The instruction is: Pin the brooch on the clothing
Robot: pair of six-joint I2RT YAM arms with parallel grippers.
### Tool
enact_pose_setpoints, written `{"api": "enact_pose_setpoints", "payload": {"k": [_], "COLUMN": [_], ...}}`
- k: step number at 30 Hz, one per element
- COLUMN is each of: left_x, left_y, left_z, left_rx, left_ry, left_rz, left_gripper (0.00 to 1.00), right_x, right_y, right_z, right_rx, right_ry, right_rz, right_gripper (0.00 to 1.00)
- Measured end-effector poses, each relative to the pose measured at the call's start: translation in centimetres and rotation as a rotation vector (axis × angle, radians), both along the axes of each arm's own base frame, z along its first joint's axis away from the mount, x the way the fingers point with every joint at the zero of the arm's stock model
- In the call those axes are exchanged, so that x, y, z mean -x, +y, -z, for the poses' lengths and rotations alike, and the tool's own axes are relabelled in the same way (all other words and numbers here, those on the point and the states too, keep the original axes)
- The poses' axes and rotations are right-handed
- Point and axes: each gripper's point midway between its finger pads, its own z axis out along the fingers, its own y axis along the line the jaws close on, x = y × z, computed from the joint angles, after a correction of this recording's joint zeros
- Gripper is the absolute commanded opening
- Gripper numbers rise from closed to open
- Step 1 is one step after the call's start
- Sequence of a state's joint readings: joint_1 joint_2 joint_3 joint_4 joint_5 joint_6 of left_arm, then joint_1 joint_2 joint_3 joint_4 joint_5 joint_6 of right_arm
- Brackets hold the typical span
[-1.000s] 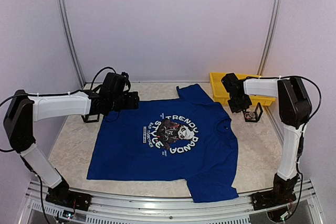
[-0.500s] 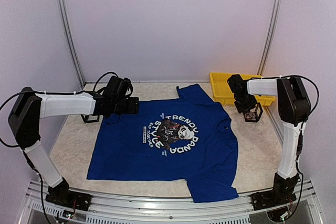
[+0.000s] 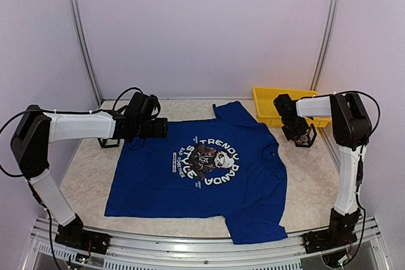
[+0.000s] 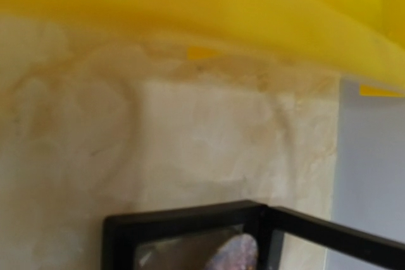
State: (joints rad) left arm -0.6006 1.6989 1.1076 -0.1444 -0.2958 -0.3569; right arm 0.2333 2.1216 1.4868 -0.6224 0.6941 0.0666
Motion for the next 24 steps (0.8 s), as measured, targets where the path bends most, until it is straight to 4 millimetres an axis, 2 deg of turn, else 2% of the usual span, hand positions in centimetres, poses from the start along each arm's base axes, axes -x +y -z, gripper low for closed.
{"api": "enact_pose_setpoints", "payload": {"k": [11,24], "left_x": [-0.3,-0.3], "left_y": [0.6,0.6], "left_z": [0.0,0.1], "left_rx": [0.001,0.01], "left_ry": [0.002,0.008], "left_rz": [-0.012,-0.006], "left_gripper": [0.75,0.75], "right_x": [0.2,0.9], "right_y": [-0.7,-1.8], "right_z": [0.6,0.9], "right_rx": [0.016,0.095], "right_ry": [0.013,0.038], "right_rz": [0.007,0.012], "right_gripper": [0.21,0.15]}}
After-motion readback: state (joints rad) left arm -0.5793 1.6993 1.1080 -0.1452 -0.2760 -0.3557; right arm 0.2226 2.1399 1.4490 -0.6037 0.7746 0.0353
